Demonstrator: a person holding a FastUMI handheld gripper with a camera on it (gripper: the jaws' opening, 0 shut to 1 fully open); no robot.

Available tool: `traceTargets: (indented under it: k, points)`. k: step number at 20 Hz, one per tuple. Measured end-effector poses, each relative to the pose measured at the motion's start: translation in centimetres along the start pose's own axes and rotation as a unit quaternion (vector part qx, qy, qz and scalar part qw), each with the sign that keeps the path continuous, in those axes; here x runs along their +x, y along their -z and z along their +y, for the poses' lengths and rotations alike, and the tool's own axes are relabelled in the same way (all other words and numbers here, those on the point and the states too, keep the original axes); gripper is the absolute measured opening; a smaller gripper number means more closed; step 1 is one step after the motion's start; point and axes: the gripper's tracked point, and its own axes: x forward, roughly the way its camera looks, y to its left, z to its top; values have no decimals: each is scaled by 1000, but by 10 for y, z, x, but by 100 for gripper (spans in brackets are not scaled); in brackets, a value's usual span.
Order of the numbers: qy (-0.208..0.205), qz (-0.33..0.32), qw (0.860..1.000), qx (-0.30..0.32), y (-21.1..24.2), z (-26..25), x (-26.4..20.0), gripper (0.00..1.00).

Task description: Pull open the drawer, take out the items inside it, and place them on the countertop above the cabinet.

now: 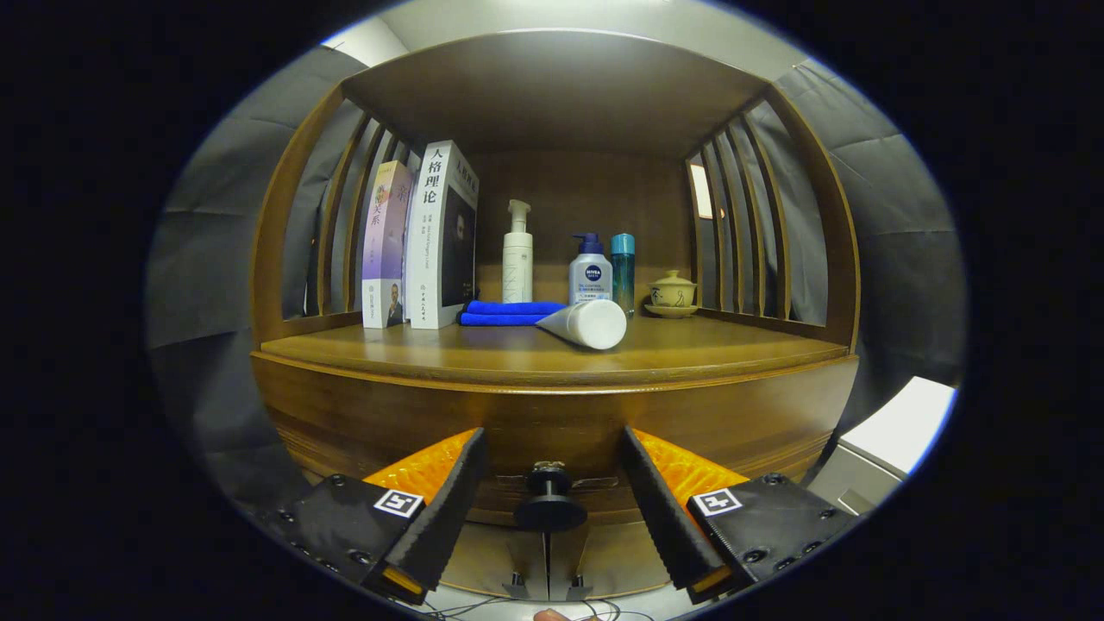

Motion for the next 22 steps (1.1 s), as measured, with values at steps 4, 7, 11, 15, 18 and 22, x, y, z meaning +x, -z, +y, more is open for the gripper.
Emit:
traceTargets:
  k: [4,7,11,15,18,22]
  points:
    - [-1,19,1000,-13,6,-4,-5,97]
    - [1,1,1000,-25,-4,-10,-24,97]
    - [-4,-33,999,-32,-37,-11,-58,97]
    - [-10,-76,996,-37,-80,-15,-100,96]
    - [-13,-92,995,-33,-101,-22,-133,96]
    - [-10,-97,994,-39,-117,-33,-167,97]
